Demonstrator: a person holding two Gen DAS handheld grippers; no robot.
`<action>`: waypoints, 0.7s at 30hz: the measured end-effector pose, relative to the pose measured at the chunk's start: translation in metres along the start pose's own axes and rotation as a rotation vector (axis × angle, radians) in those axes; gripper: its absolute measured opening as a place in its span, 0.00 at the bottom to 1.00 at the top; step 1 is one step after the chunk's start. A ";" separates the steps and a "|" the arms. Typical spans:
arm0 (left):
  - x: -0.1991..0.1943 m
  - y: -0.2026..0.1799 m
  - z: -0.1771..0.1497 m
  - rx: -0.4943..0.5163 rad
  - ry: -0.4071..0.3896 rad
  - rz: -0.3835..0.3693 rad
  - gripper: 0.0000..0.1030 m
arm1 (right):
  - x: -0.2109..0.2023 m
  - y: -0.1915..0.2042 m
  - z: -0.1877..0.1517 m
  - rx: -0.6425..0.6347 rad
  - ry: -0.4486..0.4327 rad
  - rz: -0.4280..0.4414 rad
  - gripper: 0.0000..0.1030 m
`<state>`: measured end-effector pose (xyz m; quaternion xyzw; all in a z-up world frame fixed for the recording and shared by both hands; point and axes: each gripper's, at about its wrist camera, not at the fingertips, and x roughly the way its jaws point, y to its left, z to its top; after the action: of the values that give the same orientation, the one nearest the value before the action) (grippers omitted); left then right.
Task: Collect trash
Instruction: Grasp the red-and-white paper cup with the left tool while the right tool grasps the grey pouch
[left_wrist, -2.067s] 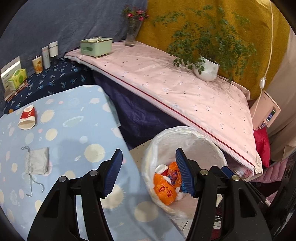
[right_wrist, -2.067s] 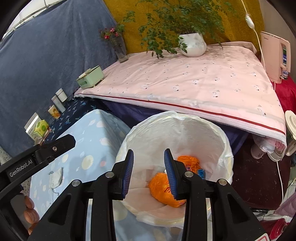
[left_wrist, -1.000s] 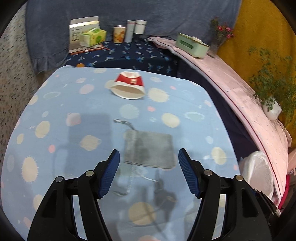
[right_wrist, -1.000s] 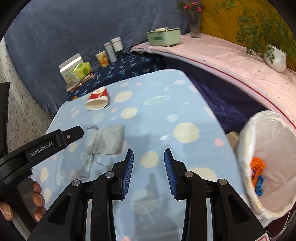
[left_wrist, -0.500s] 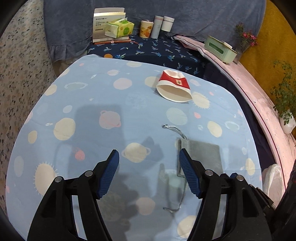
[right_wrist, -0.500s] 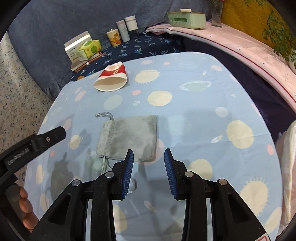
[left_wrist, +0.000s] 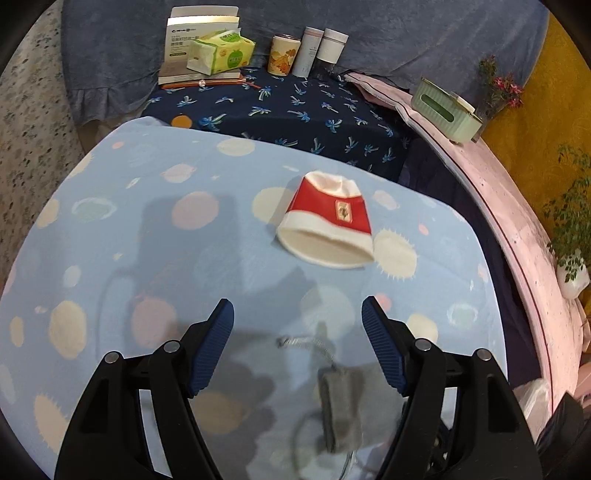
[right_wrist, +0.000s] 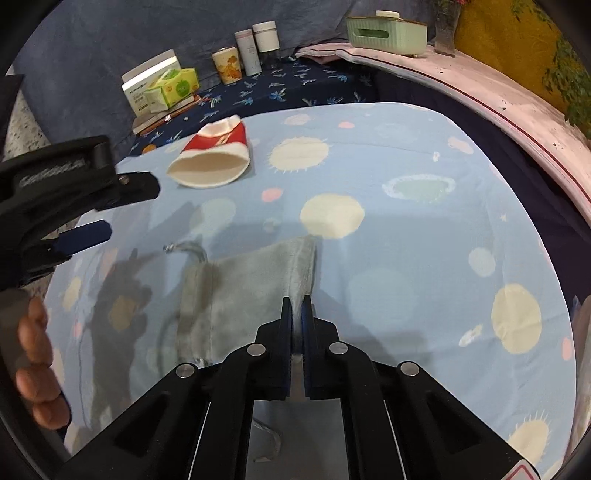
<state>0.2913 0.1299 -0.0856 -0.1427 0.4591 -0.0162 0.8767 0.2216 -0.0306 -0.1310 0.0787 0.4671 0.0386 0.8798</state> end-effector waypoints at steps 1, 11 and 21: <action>0.008 -0.003 0.006 -0.008 0.006 -0.004 0.66 | 0.001 -0.003 0.003 0.010 -0.002 0.002 0.04; 0.055 -0.012 0.029 -0.112 0.054 -0.040 0.66 | 0.015 -0.023 0.025 0.066 -0.003 0.018 0.04; 0.073 -0.021 0.036 -0.116 0.077 -0.059 0.17 | 0.020 -0.026 0.027 0.073 -0.003 0.034 0.04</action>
<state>0.3646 0.1070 -0.1193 -0.2059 0.4882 -0.0209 0.8479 0.2550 -0.0560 -0.1374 0.1187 0.4653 0.0364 0.8764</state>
